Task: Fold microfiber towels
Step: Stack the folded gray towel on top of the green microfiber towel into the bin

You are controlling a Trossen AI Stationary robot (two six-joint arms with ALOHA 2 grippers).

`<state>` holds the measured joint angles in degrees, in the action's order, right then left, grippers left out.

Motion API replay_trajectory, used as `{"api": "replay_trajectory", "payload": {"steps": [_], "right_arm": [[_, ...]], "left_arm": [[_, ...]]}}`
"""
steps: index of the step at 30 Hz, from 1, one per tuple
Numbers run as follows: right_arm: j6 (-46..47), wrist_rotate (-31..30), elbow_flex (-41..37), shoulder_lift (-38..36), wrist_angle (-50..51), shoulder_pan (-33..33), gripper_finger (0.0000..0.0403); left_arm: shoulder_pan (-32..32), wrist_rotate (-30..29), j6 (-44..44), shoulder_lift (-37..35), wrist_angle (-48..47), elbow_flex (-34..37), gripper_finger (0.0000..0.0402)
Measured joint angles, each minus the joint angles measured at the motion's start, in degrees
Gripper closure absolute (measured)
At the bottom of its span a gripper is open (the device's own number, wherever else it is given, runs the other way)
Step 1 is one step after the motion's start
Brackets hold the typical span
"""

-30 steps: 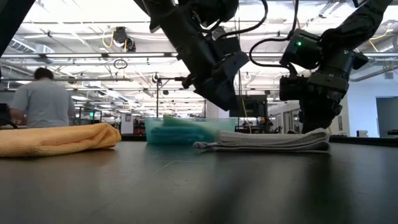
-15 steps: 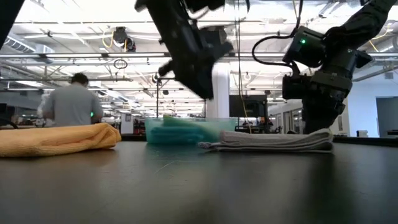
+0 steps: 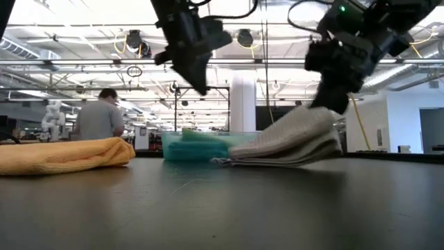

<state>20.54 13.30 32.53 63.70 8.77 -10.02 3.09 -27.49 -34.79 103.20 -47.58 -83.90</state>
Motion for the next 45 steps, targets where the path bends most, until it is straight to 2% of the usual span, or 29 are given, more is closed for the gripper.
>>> {"api": "replay_trajectory", "payload": {"steps": [5,10,12,15,17,22,25,27,28,35,41,45], "right_arm": [[-1.7,0.1,1.3,1.7,2.7,-0.4,0.0400],[-3.0,0.1,0.7,4.0,9.2,-0.4,0.0400],[-3.2,0.1,0.6,4.5,9.8,-0.4,0.0400],[-3.3,0.1,0.6,4.5,9.4,-0.4,0.0400],[-3.2,0.1,0.6,4.5,9.3,-0.4,0.0400],[-3.0,0.3,0.6,4.5,9.5,-0.4,0.0400],[-2.3,0.3,0.6,4.5,9.6,-0.4,0.0400],[-1.8,0.3,0.6,4.5,9.6,-0.5,0.0400],[-1.5,0.3,0.6,4.5,9.6,-0.5,0.0400],[-0.2,0.2,0.6,4.4,9.6,-0.5,0.0400],[-0.1,0.2,0.6,4.4,9.6,-0.5,0.0400],[0.7,0.2,0.6,4.4,9.5,-0.5,0.0400]], "left_arm": [[0.0,-1.1,-4.8,0.1,-2.7,0.0,0.0373],[-1.1,-2.3,1.8,0.3,2.5,0.0,0.0369],[-2.4,0.7,8.9,0.6,6.1,0.0,0.0368],[-4.3,8.5,19.0,1.7,12.4,0.0,0.0353],[-5.3,11.5,25.0,2.3,14.0,0.0,0.0330],[-6.8,14.1,35.6,5.7,18.8,0.0,0.0257],[-7.5,22.0,41.7,8.1,20.3,0.0,0.0225],[-7.5,27.3,43.8,9.7,21.4,0.0,0.0213],[-7.5,28.2,43.9,10.5,21.5,0.0,0.0210],[-8.6,26.2,47.5,12.1,25.9,0.1,0.0201],[-10.9,33.5,50.3,12.7,28.6,0.0,0.0201],[-11.7,34.2,52.9,15.1,28.1,0.1,0.0201]]}}
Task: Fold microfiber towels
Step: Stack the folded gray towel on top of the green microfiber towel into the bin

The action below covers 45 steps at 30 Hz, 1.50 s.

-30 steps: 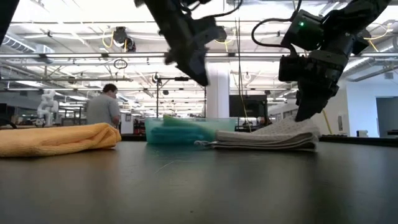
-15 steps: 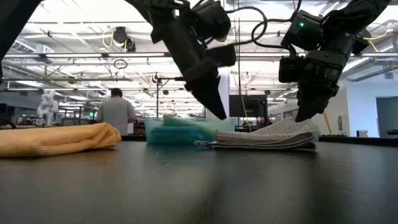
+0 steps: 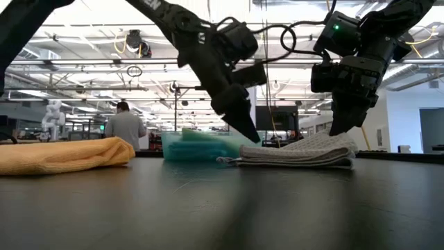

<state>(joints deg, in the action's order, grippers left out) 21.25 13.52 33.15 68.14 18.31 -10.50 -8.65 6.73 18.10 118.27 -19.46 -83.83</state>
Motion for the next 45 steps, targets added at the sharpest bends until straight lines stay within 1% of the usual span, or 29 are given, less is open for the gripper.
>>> {"api": "replay_trajectory", "payload": {"steps": [2,6,8,12,21,25,30,31,33,35,38,39,43,45], "right_arm": [[0.2,0.0,0.0,0.0,0.1,0.0,0.0400],[0.4,0.0,0.0,0.0,0.3,0.0,0.0400],[0.6,0.0,0.0,0.0,0.2,0.0,0.0400],[0.6,0.0,0.0,0.0,0.0,0.0,0.0400],[1.3,0.1,0.0,0.0,-0.2,0.0,0.0400],[1.6,0.0,0.0,0.0,-0.2,0.0,0.0400],[1.7,0.0,0.0,0.0,-0.4,0.0,0.0400],[1.7,0.0,0.0,0.0,-0.4,0.0,0.0400],[1.6,-0.1,0.0,0.0,-0.4,0.0,0.0400],[1.6,-0.2,0.0,0.0,-0.5,0.0,0.0400],[1.6,-1.2,0.0,0.0,-0.7,0.0,0.0400],[1.6,-1.4,0.0,0.0,-0.9,0.0,0.0400],[1.5,-1.4,0.0,0.0,-1.8,0.1,0.0400],[1.5,-1.4,0.0,0.0,-2.9,0.4,0.0400]], "left_arm": [[-0.2,0.1,1.3,0.6,0.3,0.0,0.0201],[-0.3,-3.4,4.2,0.7,2.3,0.0,0.0201],[-0.7,-3.7,5.7,0.7,3.9,0.0,0.0201],[-1.6,0.0,4.9,1.0,3.2,0.0,0.0201],[-2.2,1.0,4.2,4.2,3.7,-0.1,0.0201],[-2.2,2.3,3.6,5.2,4.1,-0.1,0.0201],[-2.3,3.6,-0.1,5.9,4.5,-0.2,0.0205],[-2.2,3.6,-1.4,5.9,4.5,-0.2,0.0212],[-2.2,3.6,-4.7,5.9,4.6,-0.2,0.0239],[-2.2,3.6,-7.7,6.0,4.8,-0.2,0.0283],[-2.2,3.6,-10.7,6.0,5.0,-0.2,0.0365],[-2.2,3.6,-12.1,6.0,5.1,-0.2,0.0379],[-2.2,2.6,-15.3,6.0,5.6,-0.1,0.0377],[-2.1,1.8,-16.4,6.0,5.6,-0.1,0.0383]]}}
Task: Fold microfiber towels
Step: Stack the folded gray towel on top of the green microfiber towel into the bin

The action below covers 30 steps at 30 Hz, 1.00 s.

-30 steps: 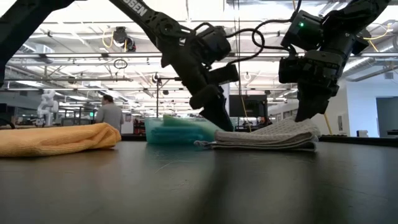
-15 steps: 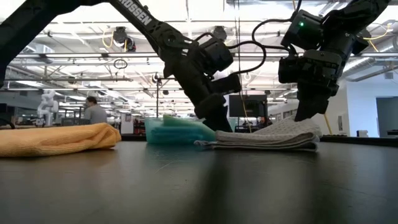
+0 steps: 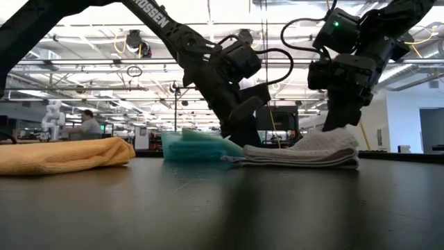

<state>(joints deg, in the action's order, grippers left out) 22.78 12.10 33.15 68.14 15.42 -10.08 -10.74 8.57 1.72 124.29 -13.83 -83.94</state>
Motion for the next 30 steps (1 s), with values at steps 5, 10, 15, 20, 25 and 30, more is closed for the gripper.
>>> {"api": "replay_trajectory", "payload": {"steps": [5,10,15,20,25,30], "right_arm": [[-0.2,-0.1,1.7,-0.1,-0.5,0.8,0.0400],[-2.4,-0.3,4.1,-0.1,0.7,0.8,0.0400],[-4.4,-0.2,6.3,-0.1,1.8,0.8,0.0400],[-7.0,0.0,11.0,-0.1,3.9,0.3,0.0401],[-12.8,0.0,19.5,-0.1,8.0,-2.5,0.0401],[-19.6,0.1,29.5,1.9,13.3,-6.9,0.0401]], "left_arm": [[0.1,-0.6,-4.5,-0.2,-0.1,0.0,0.0387],[0.4,-3.0,-9.1,-2.6,-3.0,0.2,0.0387],[1.6,-7.1,-10.7,-8.5,-9.5,0.2,0.0388],[3.3,-12.4,-11.7,-15.7,-11.2,0.2,0.0388],[3.9,-18.9,-13.1,-20.8,-14.2,0.2,0.0388],[3.0,-23.7,-14.2,-25.0,-15.3,0.2,0.0388]]}}
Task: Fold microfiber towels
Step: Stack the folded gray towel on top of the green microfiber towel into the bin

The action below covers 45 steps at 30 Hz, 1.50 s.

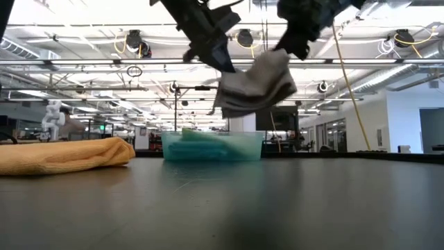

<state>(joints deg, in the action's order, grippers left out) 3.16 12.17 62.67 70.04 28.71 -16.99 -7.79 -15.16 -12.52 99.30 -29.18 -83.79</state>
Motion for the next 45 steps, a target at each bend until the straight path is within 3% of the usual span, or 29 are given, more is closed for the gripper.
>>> {"api": "replay_trajectory", "payload": {"steps": [6,17,31,45], "right_arm": [[-6.9,0.1,9.2,6.4,5.4,-4.4,0.0401],[-12.7,1.7,18.1,19.7,3.6,-11.4,0.0401],[-10.9,4.7,18.7,28.0,-3.1,-17.9,0.0401],[-10.8,4.5,18.7,33.0,-5.1,-20.2,0.0401]], "left_arm": [[-2.2,-3.5,0.0,-4.1,-1.5,0.0,0.0388],[-11.0,-1.4,0.2,-4.4,-7.9,-0.1,0.0388],[-19.1,4.1,-2.2,-3.4,-12.7,-0.1,0.0388],[-22.2,7.0,-0.1,6.4,-12.5,-0.1,0.0388]]}}
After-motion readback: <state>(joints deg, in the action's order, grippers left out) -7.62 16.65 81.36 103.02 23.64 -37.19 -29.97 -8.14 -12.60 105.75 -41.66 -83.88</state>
